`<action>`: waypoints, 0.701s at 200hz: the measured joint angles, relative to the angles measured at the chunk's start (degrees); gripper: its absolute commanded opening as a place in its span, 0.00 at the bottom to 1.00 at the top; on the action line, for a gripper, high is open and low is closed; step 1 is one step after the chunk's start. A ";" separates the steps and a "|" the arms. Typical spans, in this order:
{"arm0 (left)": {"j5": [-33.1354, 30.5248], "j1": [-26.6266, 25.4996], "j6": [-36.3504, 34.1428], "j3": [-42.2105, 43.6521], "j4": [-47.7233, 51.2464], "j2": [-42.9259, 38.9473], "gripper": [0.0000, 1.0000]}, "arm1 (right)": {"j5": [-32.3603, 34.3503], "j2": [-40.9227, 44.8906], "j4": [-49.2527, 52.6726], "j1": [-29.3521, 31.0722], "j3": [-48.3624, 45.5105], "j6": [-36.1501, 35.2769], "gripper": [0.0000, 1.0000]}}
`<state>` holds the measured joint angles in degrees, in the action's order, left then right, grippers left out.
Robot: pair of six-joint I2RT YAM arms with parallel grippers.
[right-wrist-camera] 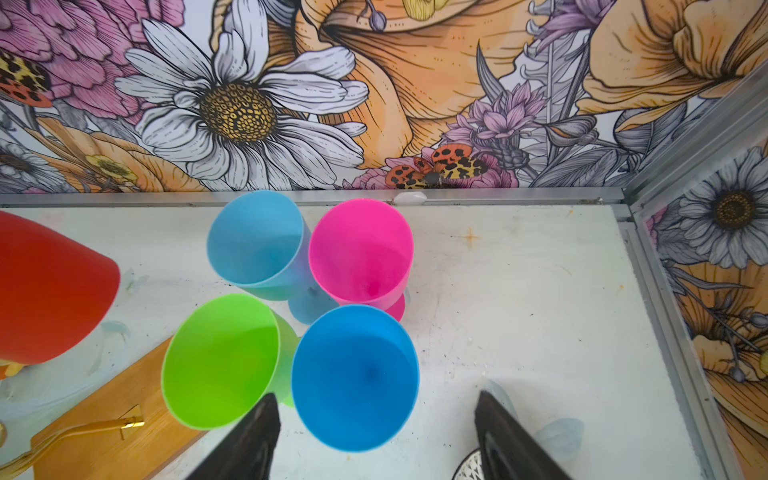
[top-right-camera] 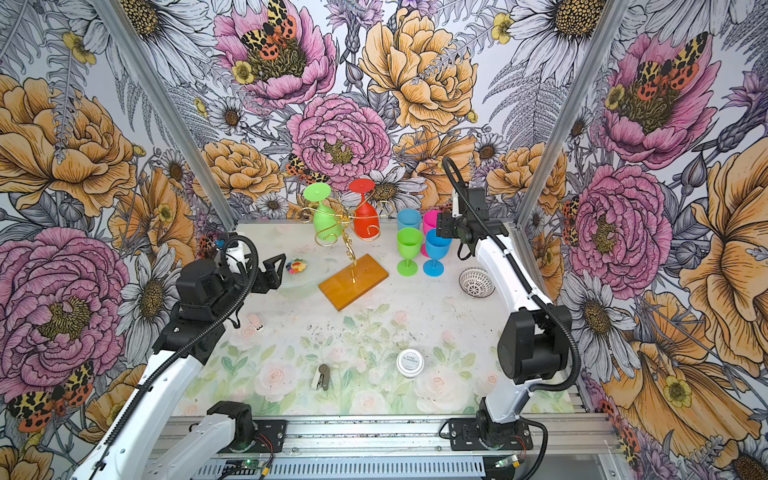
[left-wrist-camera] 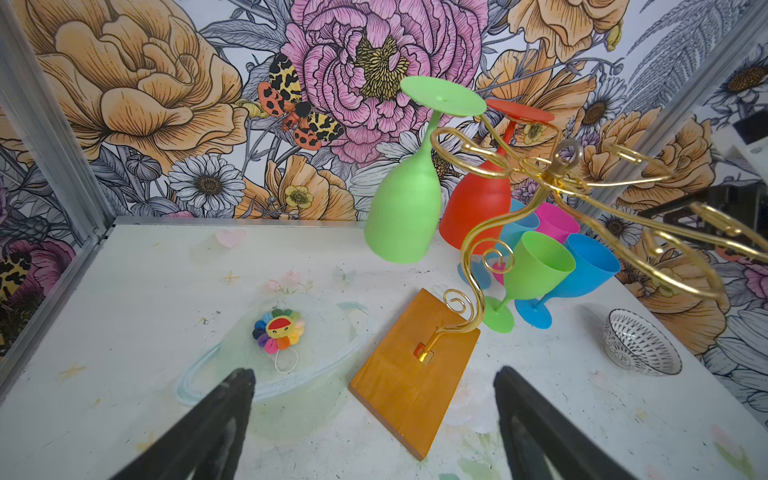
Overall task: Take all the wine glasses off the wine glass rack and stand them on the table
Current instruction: 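Raise the right gripper while the left gripper reaches the green glass foot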
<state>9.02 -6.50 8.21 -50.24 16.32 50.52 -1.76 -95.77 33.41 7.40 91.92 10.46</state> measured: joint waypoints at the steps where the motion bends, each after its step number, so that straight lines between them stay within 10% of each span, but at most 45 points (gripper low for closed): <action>1: 0.13 0.09 0.09 -0.11 0.02 0.09 0.91 | -0.20 0.26 0.00 0.00 -0.13 0.00 0.75; 140: 17.59 6.56 23.41 -22.91 -2.99 23.02 0.69 | -20.61 18.16 -1.36 1.33 -16.98 -4.24 0.74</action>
<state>26.61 0.05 31.62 -73.14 13.32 73.54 -22.37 -77.60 32.05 8.73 74.94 6.22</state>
